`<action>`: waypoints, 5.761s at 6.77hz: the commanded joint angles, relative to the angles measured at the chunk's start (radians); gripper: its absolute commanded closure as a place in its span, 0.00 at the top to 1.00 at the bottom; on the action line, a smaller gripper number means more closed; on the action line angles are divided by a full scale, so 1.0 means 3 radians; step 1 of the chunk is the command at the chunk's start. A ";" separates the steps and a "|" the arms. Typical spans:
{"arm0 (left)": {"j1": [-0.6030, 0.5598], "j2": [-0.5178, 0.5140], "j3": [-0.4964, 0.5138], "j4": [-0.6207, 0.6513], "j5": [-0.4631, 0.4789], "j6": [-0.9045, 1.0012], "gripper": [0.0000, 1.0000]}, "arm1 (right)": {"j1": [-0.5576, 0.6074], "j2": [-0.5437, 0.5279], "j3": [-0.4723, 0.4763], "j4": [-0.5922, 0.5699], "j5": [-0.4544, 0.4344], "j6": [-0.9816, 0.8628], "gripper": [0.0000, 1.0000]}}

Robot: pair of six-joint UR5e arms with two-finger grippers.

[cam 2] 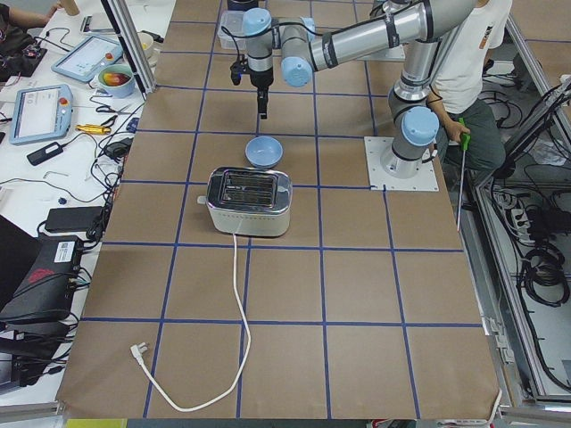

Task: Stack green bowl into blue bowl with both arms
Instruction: 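Lower the left gripper onto the light blue bowl beside the toaster and grasp its rim, then carry the light blue bowl with the left gripper toward the table center, then set the blue bowl down, release it, and raise the left arm back, then lower the right gripper onto the pale green bowl rim and grasp it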

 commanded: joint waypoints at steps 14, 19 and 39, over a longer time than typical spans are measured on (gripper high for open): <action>-0.1555 -0.0849 0.0600 0.0433 -0.0148 -0.1392 0.00 | 0.0000 0.0000 0.0000 -0.0002 0.0005 -0.0010 1.00; -0.1783 -0.1100 0.0738 0.0735 -0.0156 -0.1748 0.66 | 0.0000 0.0005 0.0000 -0.0002 0.0005 -0.0010 1.00; -0.0065 0.0505 0.1214 -0.1433 -0.0080 -0.0030 1.00 | -0.1023 0.0266 0.2674 -0.2201 -0.0004 -0.1038 0.02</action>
